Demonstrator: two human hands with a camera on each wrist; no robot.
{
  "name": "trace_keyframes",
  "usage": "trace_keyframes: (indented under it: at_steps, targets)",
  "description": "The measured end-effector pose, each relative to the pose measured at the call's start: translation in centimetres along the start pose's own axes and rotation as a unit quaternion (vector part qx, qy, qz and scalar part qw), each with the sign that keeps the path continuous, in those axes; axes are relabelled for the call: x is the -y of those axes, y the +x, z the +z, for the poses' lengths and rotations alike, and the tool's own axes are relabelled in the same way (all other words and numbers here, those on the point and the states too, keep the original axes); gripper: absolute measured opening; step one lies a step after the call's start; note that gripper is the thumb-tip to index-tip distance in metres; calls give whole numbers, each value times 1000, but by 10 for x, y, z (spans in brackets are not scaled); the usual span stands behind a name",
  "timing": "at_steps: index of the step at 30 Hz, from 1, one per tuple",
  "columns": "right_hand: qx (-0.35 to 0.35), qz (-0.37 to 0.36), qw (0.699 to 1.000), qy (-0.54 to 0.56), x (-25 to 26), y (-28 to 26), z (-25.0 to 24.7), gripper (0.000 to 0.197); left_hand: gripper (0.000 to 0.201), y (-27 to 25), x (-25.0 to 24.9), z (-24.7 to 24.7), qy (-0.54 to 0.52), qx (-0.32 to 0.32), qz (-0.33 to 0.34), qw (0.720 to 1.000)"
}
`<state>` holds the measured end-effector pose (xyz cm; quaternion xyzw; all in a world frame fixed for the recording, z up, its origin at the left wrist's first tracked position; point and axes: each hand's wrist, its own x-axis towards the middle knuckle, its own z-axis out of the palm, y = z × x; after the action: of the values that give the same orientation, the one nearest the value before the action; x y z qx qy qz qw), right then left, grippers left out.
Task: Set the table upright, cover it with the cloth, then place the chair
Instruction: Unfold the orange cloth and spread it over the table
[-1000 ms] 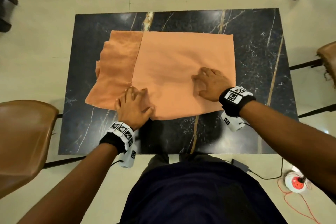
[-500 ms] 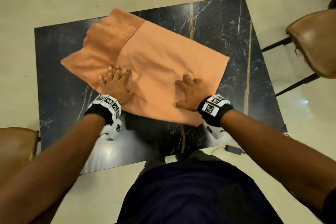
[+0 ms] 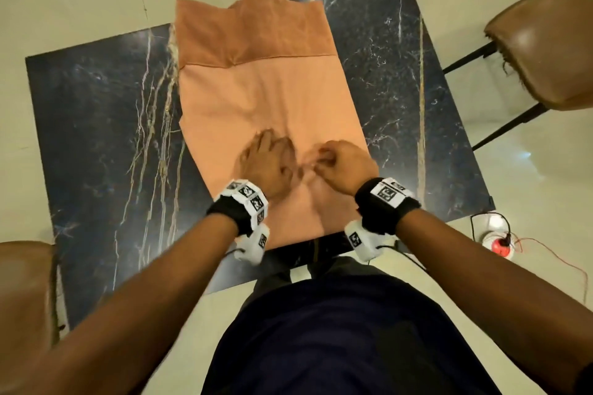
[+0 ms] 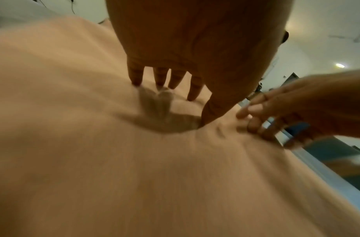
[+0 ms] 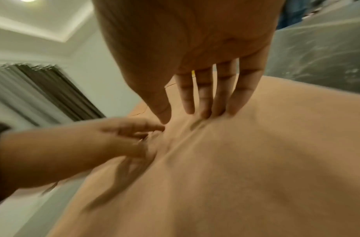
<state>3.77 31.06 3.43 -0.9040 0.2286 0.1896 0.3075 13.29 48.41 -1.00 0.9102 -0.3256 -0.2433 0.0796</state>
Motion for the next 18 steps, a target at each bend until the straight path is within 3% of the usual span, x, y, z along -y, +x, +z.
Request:
trace_keyframes:
  at_steps: [4,9,14,18]
  targets:
    - [-27,115,993,-18,-45,7,-18,61,59,-44,-20,34,-8,-42,-2,999]
    - [-9,128,991,-32,-64,3,-11,73,60,-48,-15,34,-42,-30,-10,999]
    - [22,143,989,10,-73,6,-7,50,60,-45,-18,25,-35,-22,-9,999]
    - [-52,56,997,28,-66,-1,-14,33,57,-44,-16,27,-68,-16,-7,998]
